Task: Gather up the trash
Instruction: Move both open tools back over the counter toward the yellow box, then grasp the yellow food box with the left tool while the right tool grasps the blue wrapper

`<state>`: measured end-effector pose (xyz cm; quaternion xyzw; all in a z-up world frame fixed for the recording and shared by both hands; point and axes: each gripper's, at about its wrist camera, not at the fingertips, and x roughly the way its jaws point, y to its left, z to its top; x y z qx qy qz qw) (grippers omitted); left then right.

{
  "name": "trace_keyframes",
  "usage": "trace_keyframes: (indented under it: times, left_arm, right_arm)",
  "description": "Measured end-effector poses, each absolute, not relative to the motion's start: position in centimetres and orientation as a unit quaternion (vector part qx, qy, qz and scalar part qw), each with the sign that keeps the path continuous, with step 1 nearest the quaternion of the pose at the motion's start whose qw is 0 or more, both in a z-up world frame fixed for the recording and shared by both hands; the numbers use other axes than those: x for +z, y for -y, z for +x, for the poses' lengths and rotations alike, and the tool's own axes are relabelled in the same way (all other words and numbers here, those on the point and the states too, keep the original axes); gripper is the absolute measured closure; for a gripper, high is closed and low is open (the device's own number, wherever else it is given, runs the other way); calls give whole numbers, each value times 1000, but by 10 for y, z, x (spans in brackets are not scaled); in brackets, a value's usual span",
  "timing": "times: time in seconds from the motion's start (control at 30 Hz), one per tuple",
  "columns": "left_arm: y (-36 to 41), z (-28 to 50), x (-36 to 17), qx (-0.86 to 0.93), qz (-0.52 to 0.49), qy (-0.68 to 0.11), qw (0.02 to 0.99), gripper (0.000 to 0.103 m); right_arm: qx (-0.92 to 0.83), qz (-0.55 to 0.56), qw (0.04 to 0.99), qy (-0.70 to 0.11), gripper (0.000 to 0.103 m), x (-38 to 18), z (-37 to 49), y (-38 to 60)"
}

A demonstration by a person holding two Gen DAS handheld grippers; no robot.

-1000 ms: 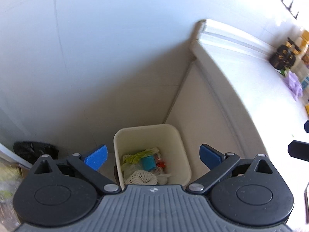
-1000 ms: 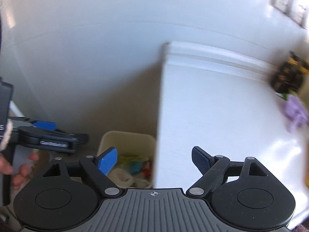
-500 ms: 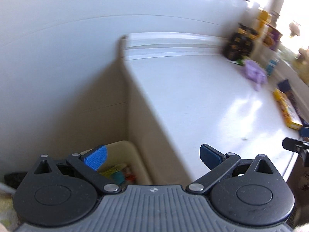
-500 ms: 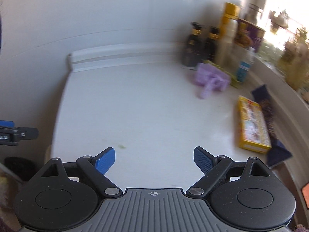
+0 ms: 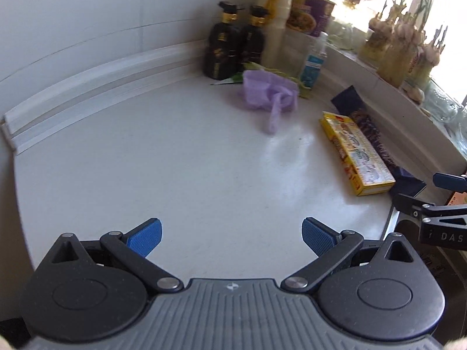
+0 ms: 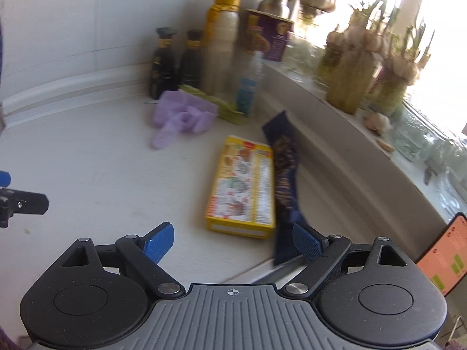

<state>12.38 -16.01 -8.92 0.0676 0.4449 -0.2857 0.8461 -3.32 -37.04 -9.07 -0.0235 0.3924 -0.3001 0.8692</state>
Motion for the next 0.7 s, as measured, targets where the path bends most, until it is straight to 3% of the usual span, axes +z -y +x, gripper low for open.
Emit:
trace_keyframes:
  times: [0.4,0.7]
  left_arm:
    - [265,140,-89,-371,70,-447,811,1]
    - [321,151,-103,-370,75,-501,779,1]
  right_arm:
    - [-309,-61,856,-410,13,-110,-47,413]
    - [-295,-59,861,-409,16,-122,-44,427]
